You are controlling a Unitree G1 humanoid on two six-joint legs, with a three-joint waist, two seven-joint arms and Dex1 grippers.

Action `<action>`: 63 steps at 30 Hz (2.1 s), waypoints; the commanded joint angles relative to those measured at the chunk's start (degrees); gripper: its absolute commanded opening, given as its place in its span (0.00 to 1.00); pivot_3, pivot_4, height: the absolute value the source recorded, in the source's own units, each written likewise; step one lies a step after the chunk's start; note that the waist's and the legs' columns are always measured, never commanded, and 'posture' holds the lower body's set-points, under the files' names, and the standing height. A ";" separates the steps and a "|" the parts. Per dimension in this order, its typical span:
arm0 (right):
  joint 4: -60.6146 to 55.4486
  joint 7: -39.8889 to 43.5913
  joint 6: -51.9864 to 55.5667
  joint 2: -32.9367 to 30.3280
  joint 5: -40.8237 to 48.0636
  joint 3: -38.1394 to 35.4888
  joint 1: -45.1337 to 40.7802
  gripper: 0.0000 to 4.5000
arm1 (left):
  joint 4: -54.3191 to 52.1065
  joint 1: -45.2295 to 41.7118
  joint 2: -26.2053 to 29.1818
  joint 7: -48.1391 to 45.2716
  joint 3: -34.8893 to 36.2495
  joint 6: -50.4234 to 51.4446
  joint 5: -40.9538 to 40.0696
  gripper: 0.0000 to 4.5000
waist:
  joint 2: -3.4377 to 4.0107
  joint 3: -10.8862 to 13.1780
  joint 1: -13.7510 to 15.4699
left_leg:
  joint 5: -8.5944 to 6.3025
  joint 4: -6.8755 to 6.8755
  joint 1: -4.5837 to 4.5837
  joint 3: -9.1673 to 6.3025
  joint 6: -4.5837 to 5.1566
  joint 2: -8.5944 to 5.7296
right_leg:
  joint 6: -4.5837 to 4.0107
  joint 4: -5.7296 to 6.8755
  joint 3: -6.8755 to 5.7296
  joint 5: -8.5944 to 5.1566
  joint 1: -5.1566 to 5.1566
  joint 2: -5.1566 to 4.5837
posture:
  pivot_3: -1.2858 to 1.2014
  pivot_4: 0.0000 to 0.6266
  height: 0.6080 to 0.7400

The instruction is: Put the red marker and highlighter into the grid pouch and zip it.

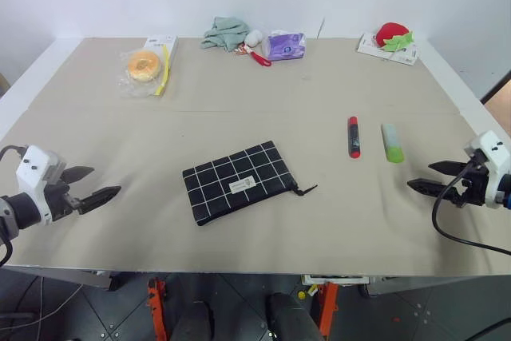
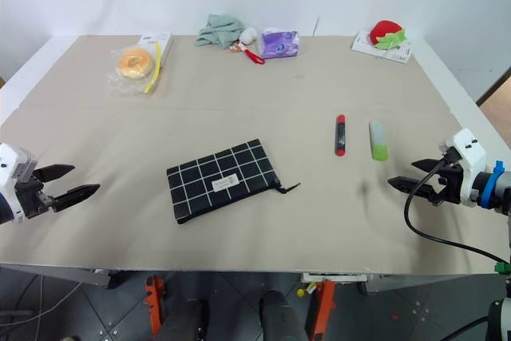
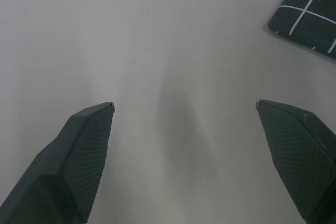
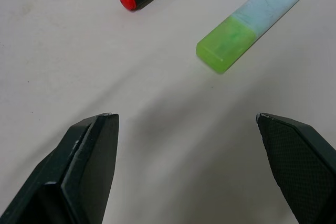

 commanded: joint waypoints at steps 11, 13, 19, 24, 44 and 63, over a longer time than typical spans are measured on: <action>-3.37 -1.50 0.93 -0.22 1.38 -2.95 -0.34 1.00 | 0.35 -2.12 -0.52 0.66 -0.69 -1.30 2.55 0.99 | 0.01 0.00 0.01 | 0.00 0.10 0.01 0.01 0.00 0.01 | -0.02 0.06 0.00 0.05 0.02 0.01 | 0.52 0.24 1.00; -3.20 -1.72 0.61 -0.11 1.27 -2.94 -0.61 1.00 | 0.94 -2.92 -0.55 0.78 -0.90 -1.29 2.76 0.99 | 0.01 0.00 0.01 | 0.00 0.15 0.01 0.01 0.00 0.01 | -0.02 0.08 0.00 0.07 0.02 0.01 | 0.52 0.24 1.00; -3.80 -1.62 1.27 -0.16 1.89 -3.49 -0.54 1.00 | 1.25 -3.92 -0.42 0.41 -1.49 -0.75 2.90 0.99 | 0.01 0.00 0.01 | 0.00 0.23 0.01 0.07 0.00 0.05 | -0.05 0.09 0.00 0.15 0.03 0.02 | 0.52 0.24 1.00; -4.09 -1.83 1.26 -0.37 2.04 -4.16 0.15 1.00 | 1.72 -4.68 -0.80 0.23 -2.27 -0.80 3.19 0.99 | 0.01 0.00 0.00 | 0.00 0.32 0.01 0.07 0.00 0.06 | -0.05 0.13 0.00 0.17 0.04 0.03 | 0.52 0.24 1.00; -46.31 -19.34 18.50 23.86 15.13 3.25 2.28 0.18 | -0.57 -7.37 -6.84 -0.06 -4.93 -15.67 7.51 1.00 | -0.05 -0.04 0.02 | 0.01 0.63 0.06 -0.02 0.00 0.33 | -0.08 0.40 0.00 0.33 0.10 0.38 | 0.52 0.24 1.00; -33.01 -26.97 5.87 30.47 -12.18 26.14 -0.60 0.01 | 15.64 -12.92 -6.89 4.66 -23.92 -75.19 39.29 1.00 | -0.85 -0.60 0.10 | 0.08 0.70 0.83 0.05 0.07 0.43 | -0.47 0.42 -0.03 0.42 0.69 0.45 | 0.52 0.24 1.00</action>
